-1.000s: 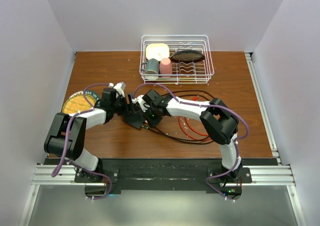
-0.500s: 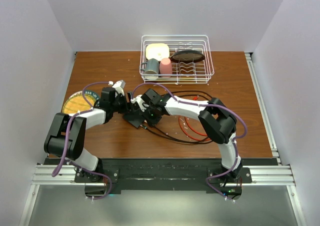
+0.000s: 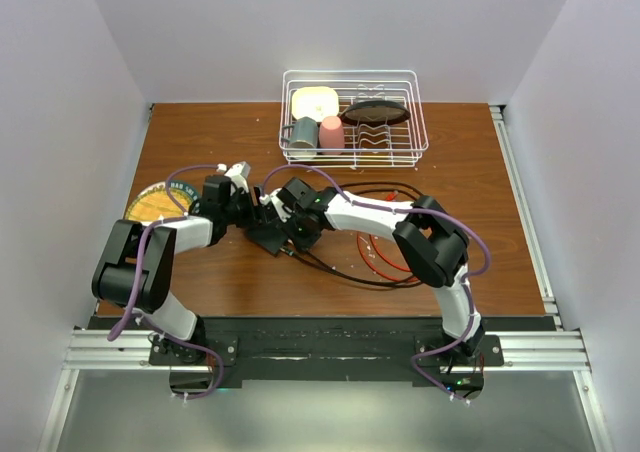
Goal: Insert the plug into the switch port
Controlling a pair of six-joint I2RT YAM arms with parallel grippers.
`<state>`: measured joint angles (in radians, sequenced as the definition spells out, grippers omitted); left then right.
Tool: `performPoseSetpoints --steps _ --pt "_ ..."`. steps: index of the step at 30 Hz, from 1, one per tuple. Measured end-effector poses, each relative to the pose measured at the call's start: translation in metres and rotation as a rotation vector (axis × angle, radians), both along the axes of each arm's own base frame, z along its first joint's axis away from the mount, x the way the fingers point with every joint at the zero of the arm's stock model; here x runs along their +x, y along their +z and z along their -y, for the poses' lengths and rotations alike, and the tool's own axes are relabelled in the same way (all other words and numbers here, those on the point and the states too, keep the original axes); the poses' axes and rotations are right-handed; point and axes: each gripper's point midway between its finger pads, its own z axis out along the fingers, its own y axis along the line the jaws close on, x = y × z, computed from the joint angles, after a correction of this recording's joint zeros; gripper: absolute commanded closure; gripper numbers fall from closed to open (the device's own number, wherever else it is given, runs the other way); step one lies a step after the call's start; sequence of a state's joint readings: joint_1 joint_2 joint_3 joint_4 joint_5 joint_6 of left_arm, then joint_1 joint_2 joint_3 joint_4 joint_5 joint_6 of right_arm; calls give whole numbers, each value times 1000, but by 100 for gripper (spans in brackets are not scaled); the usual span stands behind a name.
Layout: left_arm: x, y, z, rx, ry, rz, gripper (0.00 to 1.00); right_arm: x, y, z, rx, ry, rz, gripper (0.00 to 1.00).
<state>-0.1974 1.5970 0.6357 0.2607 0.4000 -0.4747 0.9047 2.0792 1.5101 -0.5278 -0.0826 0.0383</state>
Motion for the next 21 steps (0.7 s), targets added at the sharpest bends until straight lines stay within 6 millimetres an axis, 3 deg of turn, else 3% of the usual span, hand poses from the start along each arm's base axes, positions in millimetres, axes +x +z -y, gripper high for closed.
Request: performPoseSetpoints --steps 21 --pt "1 0 2 -12 -4 10 31 7 1 2 -68 -112 -21 100"
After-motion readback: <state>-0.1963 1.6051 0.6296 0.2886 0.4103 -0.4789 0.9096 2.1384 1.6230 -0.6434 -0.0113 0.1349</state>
